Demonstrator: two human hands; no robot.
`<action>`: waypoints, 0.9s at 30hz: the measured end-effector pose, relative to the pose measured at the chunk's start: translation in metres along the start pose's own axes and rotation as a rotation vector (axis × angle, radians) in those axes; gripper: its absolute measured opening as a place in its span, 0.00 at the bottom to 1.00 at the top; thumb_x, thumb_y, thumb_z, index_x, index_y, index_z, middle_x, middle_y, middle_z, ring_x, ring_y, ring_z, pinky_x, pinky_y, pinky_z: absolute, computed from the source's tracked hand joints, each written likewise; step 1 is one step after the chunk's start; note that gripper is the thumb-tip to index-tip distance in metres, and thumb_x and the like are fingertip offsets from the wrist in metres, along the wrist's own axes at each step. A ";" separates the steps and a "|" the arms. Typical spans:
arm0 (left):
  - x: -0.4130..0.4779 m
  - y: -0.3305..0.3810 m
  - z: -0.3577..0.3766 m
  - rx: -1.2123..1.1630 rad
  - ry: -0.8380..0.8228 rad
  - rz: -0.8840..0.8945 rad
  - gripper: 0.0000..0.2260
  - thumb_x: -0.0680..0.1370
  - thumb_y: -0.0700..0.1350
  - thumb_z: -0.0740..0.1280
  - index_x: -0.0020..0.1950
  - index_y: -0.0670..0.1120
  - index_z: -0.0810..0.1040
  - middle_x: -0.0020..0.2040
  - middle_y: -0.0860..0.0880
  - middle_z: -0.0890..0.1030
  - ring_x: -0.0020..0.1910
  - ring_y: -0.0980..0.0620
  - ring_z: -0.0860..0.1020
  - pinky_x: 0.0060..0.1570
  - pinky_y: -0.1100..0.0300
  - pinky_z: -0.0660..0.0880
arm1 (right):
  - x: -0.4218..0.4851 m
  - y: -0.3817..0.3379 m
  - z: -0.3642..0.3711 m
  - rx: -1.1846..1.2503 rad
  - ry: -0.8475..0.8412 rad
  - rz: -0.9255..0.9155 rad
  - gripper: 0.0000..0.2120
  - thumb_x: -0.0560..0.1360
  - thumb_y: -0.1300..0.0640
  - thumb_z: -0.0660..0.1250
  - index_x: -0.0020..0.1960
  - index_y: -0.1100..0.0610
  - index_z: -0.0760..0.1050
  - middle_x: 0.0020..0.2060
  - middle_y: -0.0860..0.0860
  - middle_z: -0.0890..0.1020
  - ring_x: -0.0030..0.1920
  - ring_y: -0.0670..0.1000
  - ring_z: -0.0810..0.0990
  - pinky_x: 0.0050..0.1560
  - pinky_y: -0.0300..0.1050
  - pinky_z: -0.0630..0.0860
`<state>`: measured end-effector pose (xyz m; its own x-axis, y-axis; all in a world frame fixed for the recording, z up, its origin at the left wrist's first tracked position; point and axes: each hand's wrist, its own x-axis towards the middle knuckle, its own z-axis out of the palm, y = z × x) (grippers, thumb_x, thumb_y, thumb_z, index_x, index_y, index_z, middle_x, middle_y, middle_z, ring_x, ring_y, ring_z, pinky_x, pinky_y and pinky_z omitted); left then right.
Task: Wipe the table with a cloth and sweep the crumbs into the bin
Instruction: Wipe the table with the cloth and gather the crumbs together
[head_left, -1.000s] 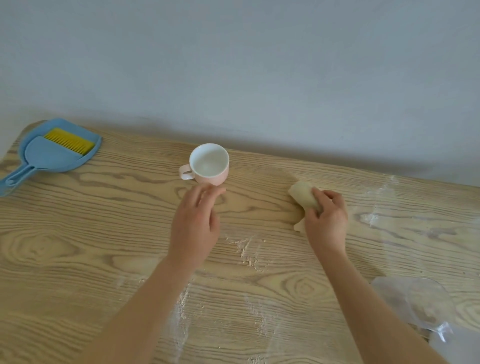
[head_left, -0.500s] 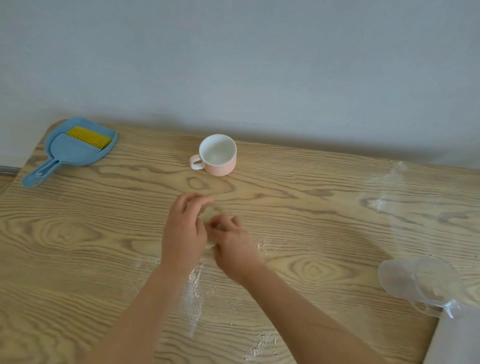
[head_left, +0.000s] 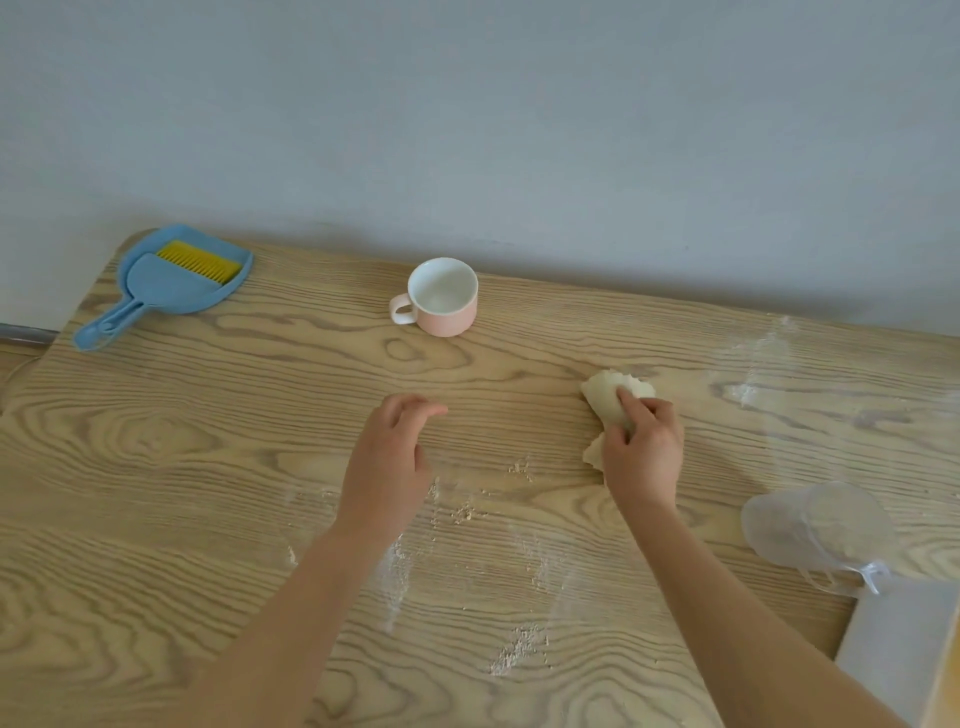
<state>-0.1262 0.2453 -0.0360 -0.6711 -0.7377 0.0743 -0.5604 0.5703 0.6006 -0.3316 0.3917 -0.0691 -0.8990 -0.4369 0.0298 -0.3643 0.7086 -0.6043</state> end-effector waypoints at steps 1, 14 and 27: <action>-0.002 0.000 0.002 0.009 -0.023 0.004 0.25 0.71 0.28 0.60 0.61 0.50 0.75 0.59 0.54 0.72 0.58 0.56 0.71 0.52 0.61 0.73 | -0.007 0.000 0.004 -0.025 -0.011 -0.007 0.21 0.74 0.65 0.62 0.67 0.56 0.72 0.57 0.54 0.72 0.56 0.55 0.69 0.60 0.50 0.71; -0.031 -0.020 -0.024 0.108 -0.094 0.106 0.24 0.70 0.30 0.63 0.63 0.49 0.75 0.61 0.53 0.72 0.61 0.52 0.71 0.61 0.53 0.70 | -0.088 -0.078 0.026 0.329 -0.244 -0.292 0.19 0.70 0.62 0.60 0.58 0.58 0.79 0.48 0.50 0.76 0.48 0.52 0.75 0.51 0.42 0.73; -0.040 -0.044 -0.043 0.053 -0.018 -0.121 0.22 0.74 0.32 0.58 0.65 0.51 0.72 0.64 0.55 0.69 0.63 0.55 0.68 0.63 0.56 0.69 | 0.000 -0.063 0.039 -0.198 -0.187 -0.182 0.21 0.76 0.65 0.57 0.69 0.56 0.69 0.64 0.55 0.69 0.59 0.58 0.66 0.62 0.48 0.65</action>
<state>-0.0543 0.2340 -0.0312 -0.6056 -0.7957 -0.0103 -0.6618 0.4964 0.5618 -0.2990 0.3256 -0.0627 -0.7610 -0.6478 -0.0348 -0.5720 0.6952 -0.4354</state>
